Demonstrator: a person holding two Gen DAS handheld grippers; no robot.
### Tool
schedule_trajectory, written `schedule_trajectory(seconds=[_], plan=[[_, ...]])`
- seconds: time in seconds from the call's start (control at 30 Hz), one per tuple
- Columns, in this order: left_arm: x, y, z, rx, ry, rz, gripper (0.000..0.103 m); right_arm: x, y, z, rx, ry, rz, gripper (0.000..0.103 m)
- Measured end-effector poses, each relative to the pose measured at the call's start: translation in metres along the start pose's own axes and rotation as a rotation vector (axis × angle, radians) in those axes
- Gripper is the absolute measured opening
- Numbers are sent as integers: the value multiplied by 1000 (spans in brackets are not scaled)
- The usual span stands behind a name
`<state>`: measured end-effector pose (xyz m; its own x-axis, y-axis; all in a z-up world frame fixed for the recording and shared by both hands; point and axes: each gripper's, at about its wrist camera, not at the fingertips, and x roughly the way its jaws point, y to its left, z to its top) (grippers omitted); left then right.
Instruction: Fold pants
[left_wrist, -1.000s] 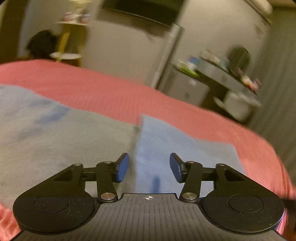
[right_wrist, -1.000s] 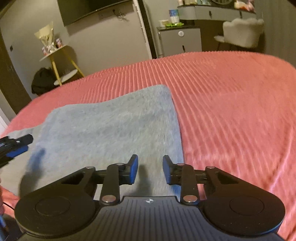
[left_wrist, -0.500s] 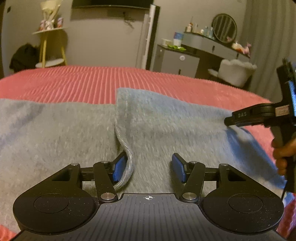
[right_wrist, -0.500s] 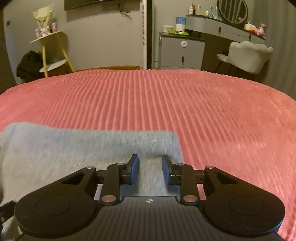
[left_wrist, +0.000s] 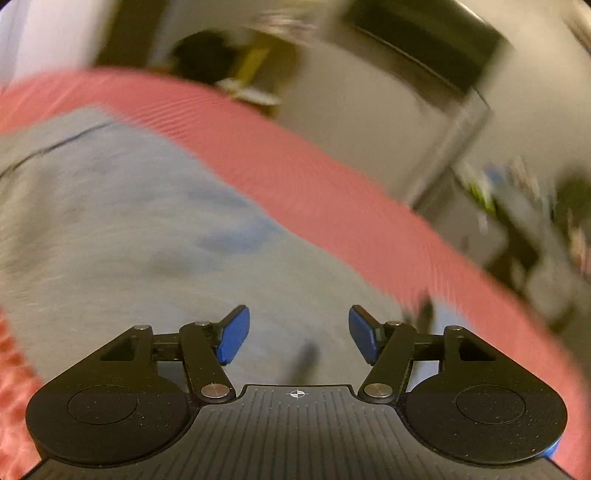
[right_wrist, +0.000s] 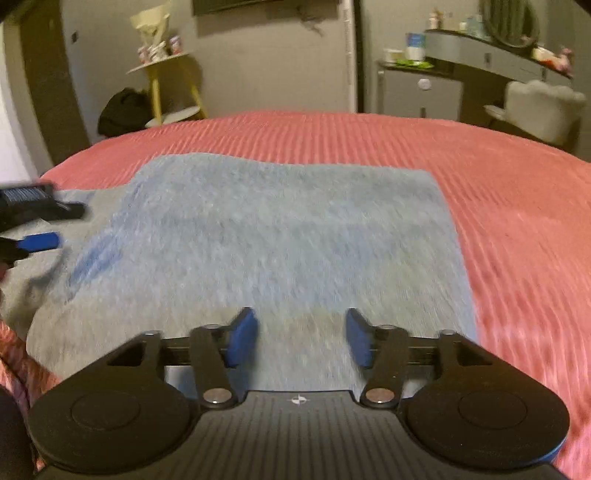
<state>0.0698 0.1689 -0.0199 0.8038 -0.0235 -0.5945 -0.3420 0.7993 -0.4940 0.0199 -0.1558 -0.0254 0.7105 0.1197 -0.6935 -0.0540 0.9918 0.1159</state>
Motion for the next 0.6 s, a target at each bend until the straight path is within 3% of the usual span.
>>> schedule_trajectory(seconds=[0.1,0.2,0.4,0.53,0.6], plan=[[-22,66,34,-274,13,-43,68,-3,-6,-4,34,-1,30,75],[-49,123,48,-403,-23,-45,69,0,-10,-2,72,-1,72,88],[-67,199,48,-462,-79,114,69,7,7,-8,36,-17,30,99],[-45,216,49,-514,-72,-48,70,9,5,-8,48,-18,34,99],[-29,218,52,-513,-51,-40,70,9,5,-8,49,-17,32,99]])
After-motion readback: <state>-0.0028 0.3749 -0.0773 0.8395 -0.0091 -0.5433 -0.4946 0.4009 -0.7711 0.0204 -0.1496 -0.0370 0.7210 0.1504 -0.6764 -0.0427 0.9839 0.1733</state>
